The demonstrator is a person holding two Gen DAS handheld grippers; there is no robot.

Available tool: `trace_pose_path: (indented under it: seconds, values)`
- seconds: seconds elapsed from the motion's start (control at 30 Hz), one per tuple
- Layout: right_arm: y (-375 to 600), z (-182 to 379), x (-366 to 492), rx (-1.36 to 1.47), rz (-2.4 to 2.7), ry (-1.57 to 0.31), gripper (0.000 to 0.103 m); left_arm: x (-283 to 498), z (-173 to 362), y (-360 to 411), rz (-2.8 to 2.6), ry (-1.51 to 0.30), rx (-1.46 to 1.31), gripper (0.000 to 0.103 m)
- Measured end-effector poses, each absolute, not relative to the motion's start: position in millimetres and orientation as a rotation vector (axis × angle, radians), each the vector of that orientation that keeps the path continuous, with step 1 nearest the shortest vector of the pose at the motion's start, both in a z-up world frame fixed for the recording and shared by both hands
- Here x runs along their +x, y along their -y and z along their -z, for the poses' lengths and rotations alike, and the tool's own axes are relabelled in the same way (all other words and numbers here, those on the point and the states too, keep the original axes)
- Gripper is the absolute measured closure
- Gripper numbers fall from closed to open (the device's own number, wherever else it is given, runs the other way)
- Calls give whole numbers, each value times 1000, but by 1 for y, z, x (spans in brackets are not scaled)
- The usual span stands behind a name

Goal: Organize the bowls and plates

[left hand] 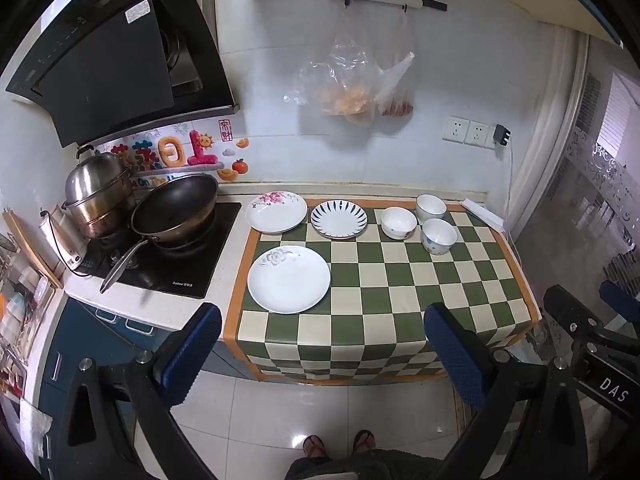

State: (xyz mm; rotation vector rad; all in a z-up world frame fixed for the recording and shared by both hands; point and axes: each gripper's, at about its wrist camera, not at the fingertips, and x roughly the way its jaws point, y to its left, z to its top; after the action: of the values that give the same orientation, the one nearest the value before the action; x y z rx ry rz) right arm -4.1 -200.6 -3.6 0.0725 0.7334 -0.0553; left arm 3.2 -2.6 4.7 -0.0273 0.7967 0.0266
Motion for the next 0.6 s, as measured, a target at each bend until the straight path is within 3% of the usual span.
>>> trace_pose_path:
  seconds: [0.6]
  values:
    - [201,4,1,87,51,-730,0,10,-7,3,-26,-795,-19,0]
